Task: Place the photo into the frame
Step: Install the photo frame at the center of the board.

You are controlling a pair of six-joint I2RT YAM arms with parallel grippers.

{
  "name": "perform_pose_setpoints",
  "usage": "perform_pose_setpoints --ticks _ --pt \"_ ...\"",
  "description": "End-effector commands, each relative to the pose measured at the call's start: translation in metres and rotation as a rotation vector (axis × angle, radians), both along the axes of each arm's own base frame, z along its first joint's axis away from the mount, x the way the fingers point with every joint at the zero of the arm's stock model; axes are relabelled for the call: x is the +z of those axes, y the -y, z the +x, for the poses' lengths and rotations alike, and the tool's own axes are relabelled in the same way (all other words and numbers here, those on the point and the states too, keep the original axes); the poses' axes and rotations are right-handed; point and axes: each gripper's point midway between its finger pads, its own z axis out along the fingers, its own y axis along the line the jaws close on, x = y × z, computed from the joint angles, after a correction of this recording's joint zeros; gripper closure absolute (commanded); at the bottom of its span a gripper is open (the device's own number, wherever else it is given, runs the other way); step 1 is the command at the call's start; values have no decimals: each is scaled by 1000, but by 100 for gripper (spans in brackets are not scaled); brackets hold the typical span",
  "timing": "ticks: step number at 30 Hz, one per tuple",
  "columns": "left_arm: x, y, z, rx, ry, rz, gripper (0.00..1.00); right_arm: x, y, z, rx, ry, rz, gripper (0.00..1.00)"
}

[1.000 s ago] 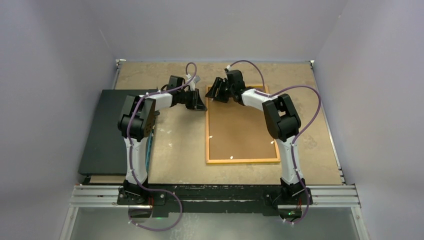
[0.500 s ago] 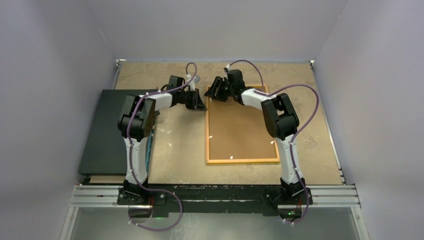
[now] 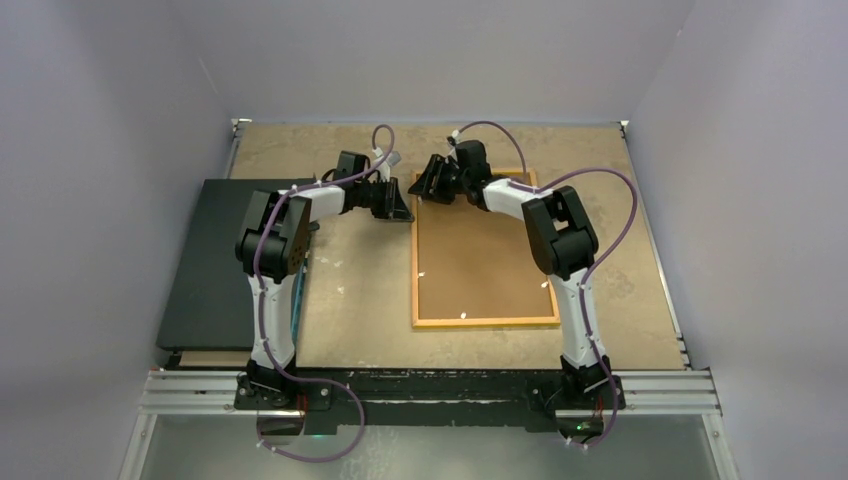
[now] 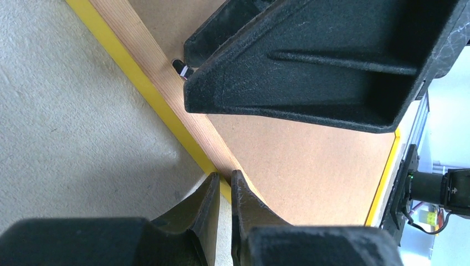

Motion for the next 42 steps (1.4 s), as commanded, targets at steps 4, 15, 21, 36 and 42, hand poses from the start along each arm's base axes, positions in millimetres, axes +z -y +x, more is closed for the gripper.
perform_pose_setpoints --ticks 4,15,21,36,42 --pt "-23 -7 -2 3 0 90 98 -19 -9 -24 89 -77 14 47" --pt "-23 -8 -1 2 4 96 99 -19 -19 -30 171 -96 47 48" --pt "-22 -8 -1 2 8 98 100 -26 -19 -30 202 -102 24 49" --pt "-12 -10 -2 -7 48 101 100 -20 -28 -55 288 -109 13 43" --pt "10 -19 -7 -19 51 77 98 19 -37 -43 308 -46 53 37"
